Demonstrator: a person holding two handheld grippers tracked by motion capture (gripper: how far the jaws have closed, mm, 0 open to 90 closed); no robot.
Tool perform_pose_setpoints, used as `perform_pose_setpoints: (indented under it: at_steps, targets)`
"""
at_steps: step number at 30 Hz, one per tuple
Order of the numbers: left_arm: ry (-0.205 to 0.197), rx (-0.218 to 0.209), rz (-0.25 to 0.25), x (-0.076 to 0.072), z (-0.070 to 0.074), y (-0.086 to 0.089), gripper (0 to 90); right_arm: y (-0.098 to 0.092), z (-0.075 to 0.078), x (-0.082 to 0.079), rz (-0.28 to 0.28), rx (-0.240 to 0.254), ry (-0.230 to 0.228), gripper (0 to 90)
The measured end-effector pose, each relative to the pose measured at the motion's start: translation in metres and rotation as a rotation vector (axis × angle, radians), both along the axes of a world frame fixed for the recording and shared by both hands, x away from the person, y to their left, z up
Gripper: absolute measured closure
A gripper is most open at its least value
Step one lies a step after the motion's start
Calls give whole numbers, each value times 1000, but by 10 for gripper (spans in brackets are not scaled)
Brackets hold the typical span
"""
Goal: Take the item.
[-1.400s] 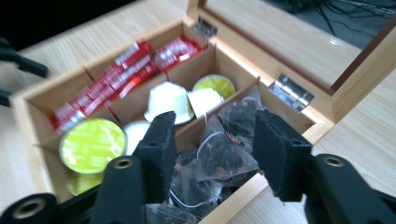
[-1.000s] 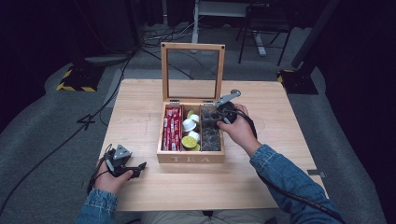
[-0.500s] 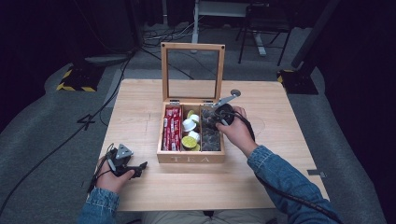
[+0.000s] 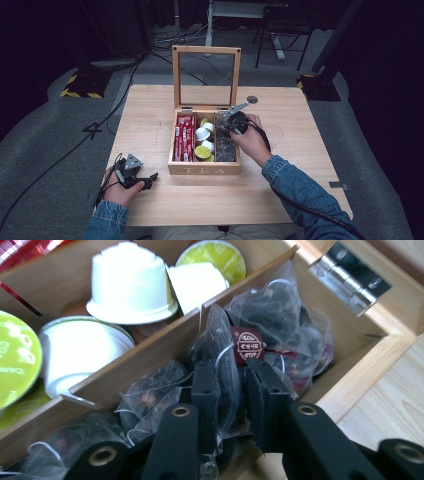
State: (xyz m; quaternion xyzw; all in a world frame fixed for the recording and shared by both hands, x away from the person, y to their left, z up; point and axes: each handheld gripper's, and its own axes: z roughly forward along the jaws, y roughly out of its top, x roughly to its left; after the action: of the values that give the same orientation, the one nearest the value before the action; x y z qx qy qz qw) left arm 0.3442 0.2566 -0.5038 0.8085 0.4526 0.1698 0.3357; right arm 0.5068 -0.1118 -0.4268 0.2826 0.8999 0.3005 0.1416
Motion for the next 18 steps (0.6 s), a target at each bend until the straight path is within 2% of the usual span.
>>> perform_pose_setpoints:
  at_steps: [4,6,7,8,9,12,13,16,17,18]
  targets:
    - [1,0,0,0,0,0,208,-5,6,-2,3,55,9,798]
    - [-2,1,-1,0,0,0,208,-7,11,-4,9,84,7,800]
    - [-2,1,-1,0,0,0,208,-7,11,-4,9,84,7,800]
    - [-3,2,-3,1,0,0,208,-10,14,-5,16,113,10,800]
    - [-3,2,-3,1,0,0,208,-10,14,-5,16,113,10,800]
    - [-4,5,-2,2,0,0,208,-14,21,-8,21,163,6,803]
    - [-4,5,-2,2,0,0,208,-14,21,-8,21,163,6,803]
    - [-2,3,-1,2,0,0,208,-19,27,-11,30,218,7,804]
    - [-2,3,-1,2,0,0,208,-19,27,-11,30,218,7,804]
    - [-2,0,1,2,0,0,208,-22,30,-13,37,251,12,805]
